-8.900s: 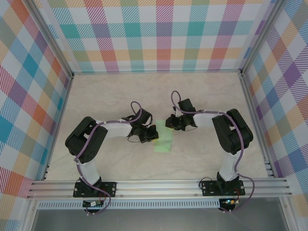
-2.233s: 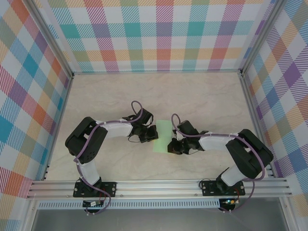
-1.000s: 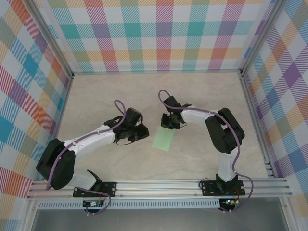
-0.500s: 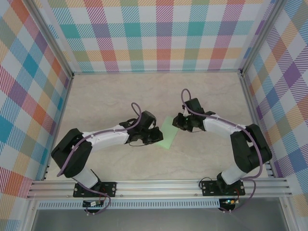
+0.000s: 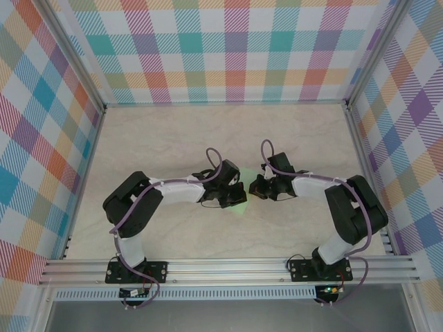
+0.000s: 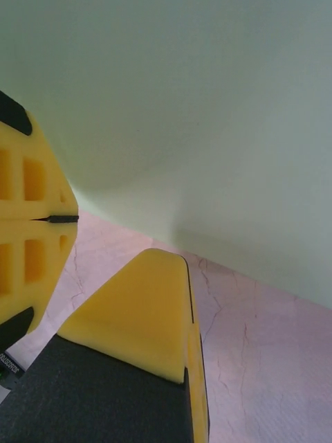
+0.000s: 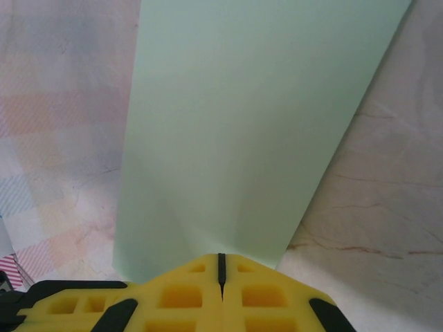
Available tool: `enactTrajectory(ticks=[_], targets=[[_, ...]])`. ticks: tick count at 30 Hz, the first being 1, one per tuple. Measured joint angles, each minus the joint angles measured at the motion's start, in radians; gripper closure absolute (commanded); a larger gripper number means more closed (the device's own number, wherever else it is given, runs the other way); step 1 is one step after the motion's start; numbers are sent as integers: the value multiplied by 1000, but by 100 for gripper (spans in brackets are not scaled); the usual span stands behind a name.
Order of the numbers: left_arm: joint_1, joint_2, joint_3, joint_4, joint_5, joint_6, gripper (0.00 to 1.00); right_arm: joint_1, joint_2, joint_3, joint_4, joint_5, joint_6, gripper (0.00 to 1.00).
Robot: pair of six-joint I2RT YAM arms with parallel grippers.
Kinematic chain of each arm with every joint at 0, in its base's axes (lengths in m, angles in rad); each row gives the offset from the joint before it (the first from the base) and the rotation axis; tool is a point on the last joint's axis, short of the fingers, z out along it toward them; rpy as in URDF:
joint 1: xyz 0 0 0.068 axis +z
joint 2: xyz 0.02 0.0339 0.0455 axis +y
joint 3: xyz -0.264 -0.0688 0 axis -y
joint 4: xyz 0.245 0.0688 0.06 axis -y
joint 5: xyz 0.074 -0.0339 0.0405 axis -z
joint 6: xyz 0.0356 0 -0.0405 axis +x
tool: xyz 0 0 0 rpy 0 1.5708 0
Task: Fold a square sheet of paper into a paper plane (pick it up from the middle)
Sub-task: Rotate the square sheet of paper at the center of the table, then first fold in half a square sheet of paper at the center of the table.
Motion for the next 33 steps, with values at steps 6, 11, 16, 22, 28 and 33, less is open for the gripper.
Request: enactTrajectory(ticks=[6, 11, 16, 22, 28, 33], targets=[[-3, 27, 10, 11, 18, -3, 100, -13, 55, 0, 25, -16, -1, 98], [-4, 52, 16, 13, 33, -3, 100, -14, 69, 0, 33, -32, -4, 98], [-4, 58, 16, 12, 34, -2, 100, -16, 72, 0, 36, -41, -20, 98], [-4, 58, 5, 13, 47, 1, 100, -18, 77, 1, 36, -49, -24, 99], [-4, 38, -31, 29, 53, 6, 99, -19, 89, 10, 36, -64, -27, 98], [-4, 19, -34, 29, 62, 14, 97, -19, 97, 18, 35, -71, -27, 98]])
